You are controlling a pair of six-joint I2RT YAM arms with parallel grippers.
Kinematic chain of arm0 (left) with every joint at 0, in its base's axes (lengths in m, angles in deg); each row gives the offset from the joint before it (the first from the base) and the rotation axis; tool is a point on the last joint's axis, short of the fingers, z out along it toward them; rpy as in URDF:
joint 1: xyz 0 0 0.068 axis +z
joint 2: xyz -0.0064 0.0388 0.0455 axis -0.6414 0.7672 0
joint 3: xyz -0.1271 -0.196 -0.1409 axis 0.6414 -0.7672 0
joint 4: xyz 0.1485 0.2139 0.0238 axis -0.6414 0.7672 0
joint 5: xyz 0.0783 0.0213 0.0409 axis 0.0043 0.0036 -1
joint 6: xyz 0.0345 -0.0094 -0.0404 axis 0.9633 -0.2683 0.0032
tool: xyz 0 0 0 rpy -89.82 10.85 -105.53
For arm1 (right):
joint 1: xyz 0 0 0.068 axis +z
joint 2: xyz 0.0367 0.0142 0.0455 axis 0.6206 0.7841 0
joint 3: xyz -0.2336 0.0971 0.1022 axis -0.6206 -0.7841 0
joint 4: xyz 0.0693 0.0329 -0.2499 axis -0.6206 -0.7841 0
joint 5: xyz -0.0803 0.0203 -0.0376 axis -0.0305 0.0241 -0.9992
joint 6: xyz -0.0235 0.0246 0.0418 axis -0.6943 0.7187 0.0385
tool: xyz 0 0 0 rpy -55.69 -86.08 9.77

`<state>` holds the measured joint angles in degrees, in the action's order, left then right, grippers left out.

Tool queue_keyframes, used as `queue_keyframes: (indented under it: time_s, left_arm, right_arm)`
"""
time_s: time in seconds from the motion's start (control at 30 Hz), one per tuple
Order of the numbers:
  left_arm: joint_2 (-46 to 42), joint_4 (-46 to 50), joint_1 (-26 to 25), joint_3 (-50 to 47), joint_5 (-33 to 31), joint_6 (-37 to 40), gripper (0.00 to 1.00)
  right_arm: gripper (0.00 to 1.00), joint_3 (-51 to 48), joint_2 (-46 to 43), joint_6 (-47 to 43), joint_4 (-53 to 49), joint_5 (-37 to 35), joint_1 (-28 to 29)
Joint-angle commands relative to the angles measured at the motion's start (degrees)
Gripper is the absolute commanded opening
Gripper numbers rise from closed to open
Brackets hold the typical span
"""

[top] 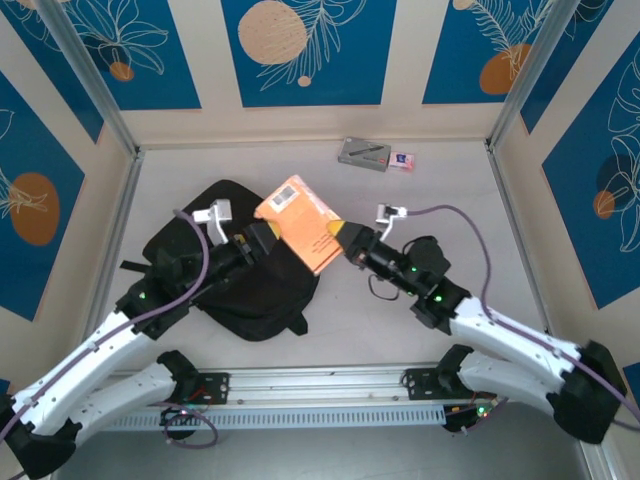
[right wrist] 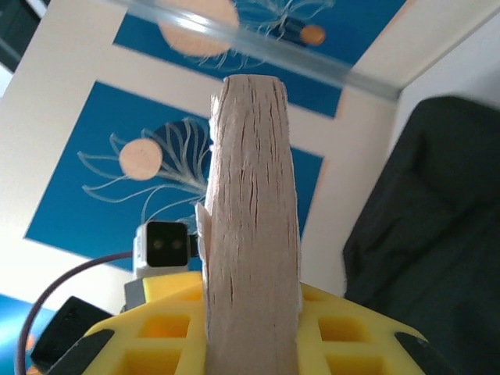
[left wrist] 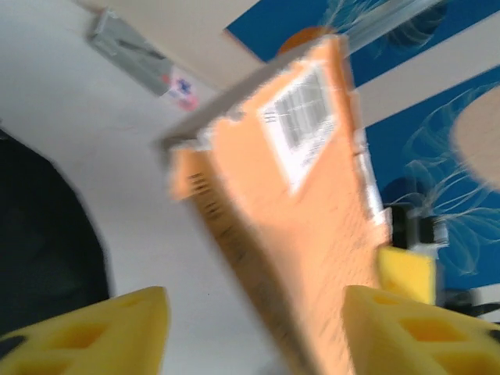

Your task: Pack books, pencil case, and school supplies into a backpack

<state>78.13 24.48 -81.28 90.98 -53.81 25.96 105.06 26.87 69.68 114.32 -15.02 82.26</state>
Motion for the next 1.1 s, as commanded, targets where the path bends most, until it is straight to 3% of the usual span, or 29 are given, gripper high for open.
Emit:
queue_keyframes:
  time_s: [0.0,0.13,0.3,0.37,0.5,0.6,0.8,1.07]
  left_arm:
    - [4.6,22.0,-0.1,7.3,-4.0,17.3,0.70]
    - [13.6,33.0,-0.1,12.4,-7.0,25.9,0.80]
    - [22.0,39.6,0.0,16.4,-15.7,30.7,0.83]
    - [23.0,38.9,-0.1,16.8,-12.9,33.3,0.83]
    - [24.9,36.9,-0.1,16.6,0.9,37.5,0.82]
    - [27.4,38.0,-0.8,16.5,7.6,39.4,0.71]
    - [29.8,37.5,-5.0,14.1,9.8,40.4,0.70]
    - [34.7,37.0,-10.5,15.5,4.7,40.2,0.70]
  right_arm:
    - [0.00,-0.3,-8.7,-7.5,-16.4,-5.2,-3.3]
    - [0.00,-2.4,-16.6,-9.0,-25.1,-2.6,-9.4]
    - [0.00,-5.3,-21.9,-7.4,-28.8,3.4,-15.8]
    - [0.00,-6.0,-22.4,-7.2,-29.1,6.0,-17.4]
    - [0.00,-6.2,-22.5,-7.5,-31.5,9.1,-19.3]
    - [0.00,-6.3,-22.5,-8.1,-32.9,10.9,-20.4]
    - [0.00,-7.5,-22.5,-7.7,-32.8,14.4,-23.4]
    - [0.00,-10.0,-22.2,-5.2,-29.7,18.3,-26.8]
